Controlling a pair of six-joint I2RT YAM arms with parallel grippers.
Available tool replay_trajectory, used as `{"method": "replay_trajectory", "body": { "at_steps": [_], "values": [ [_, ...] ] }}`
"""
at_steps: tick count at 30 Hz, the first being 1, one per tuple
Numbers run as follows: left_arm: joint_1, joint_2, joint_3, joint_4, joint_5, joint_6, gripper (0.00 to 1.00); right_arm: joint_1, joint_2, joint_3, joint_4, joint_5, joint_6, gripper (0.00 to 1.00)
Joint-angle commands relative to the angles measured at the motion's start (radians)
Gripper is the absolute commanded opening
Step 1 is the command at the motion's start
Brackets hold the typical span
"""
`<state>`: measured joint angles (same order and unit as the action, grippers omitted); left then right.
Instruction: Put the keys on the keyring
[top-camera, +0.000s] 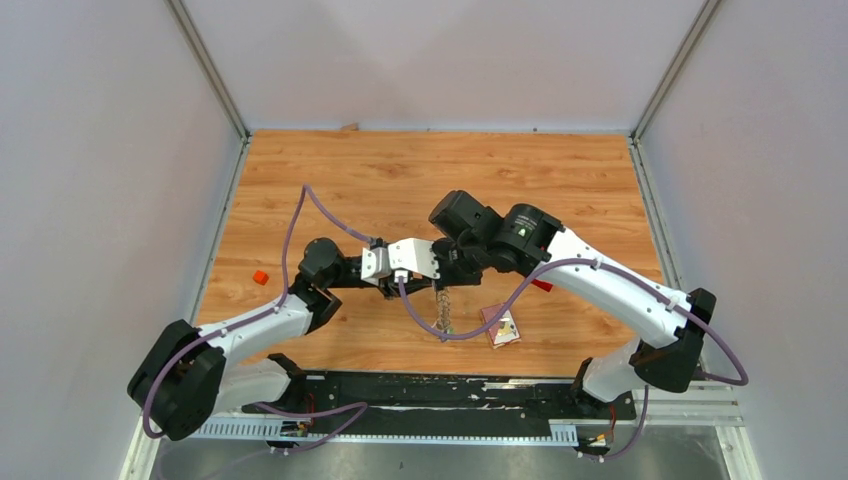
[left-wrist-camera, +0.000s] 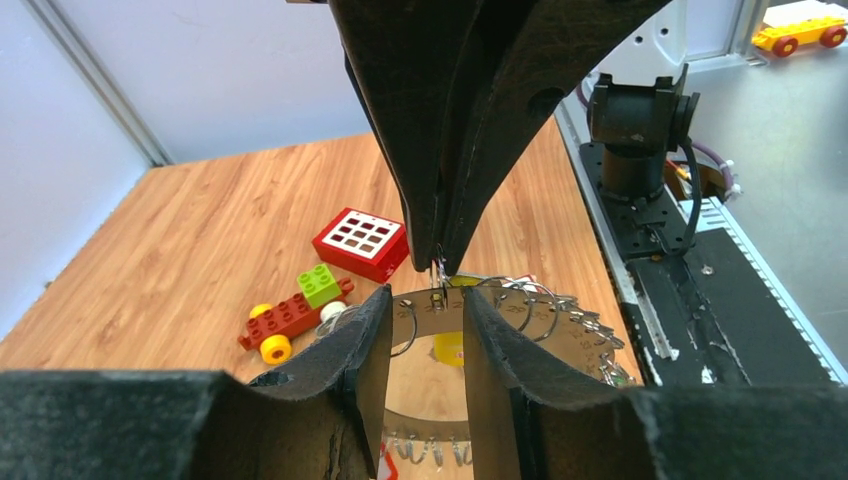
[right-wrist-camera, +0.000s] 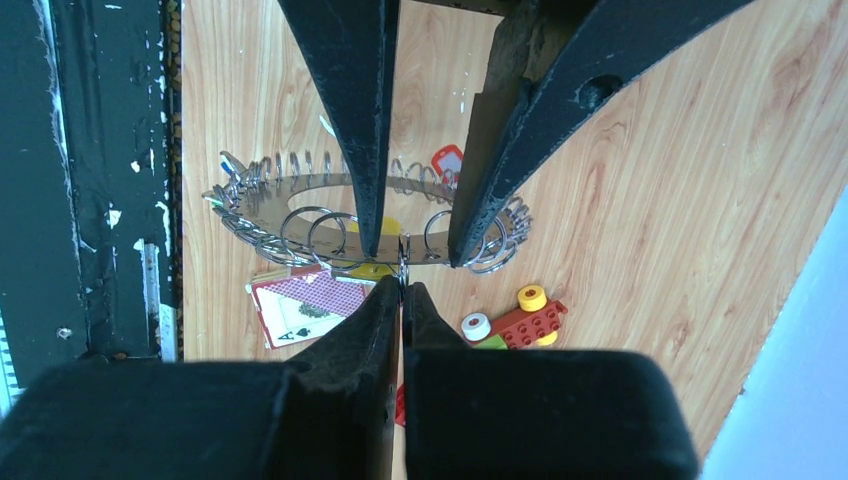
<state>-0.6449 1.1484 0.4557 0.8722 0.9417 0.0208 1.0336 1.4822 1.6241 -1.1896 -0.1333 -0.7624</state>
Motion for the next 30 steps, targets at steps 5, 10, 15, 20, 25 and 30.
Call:
{"method": "replay_trajectory", "body": {
  "at_steps": [5, 10, 15, 20, 25, 30],
  "values": [
    [-0.008, 0.013, -0.025, 0.172, -0.003, -0.117, 0.34, 0.038, 0.023, 0.04, 0.048, 0.064, -0.014, 0.0],
    [-0.007, 0.031, -0.069, 0.302, -0.015, -0.166, 0.34, 0.044, 0.017, 0.031, 0.056, 0.075, -0.013, 0.0],
    [-0.007, 0.044, -0.096, 0.361, -0.046, -0.16, 0.35, 0.044, 0.007, 0.013, 0.067, 0.091, -0.025, 0.0],
    [-0.007, 0.067, -0.098, 0.391, -0.054, -0.171, 0.35, 0.05, 0.011, 0.019, 0.06, 0.103, -0.037, 0.0],
    [-0.007, 0.085, -0.091, 0.417, -0.056, -0.192, 0.29, 0.06, 0.021, 0.025, 0.053, 0.12, -0.041, 0.0],
    [-0.007, 0.088, -0.088, 0.398, -0.061, -0.182, 0.24, 0.064, 0.021, 0.034, 0.05, 0.125, -0.043, 0.0]
  ]
}}
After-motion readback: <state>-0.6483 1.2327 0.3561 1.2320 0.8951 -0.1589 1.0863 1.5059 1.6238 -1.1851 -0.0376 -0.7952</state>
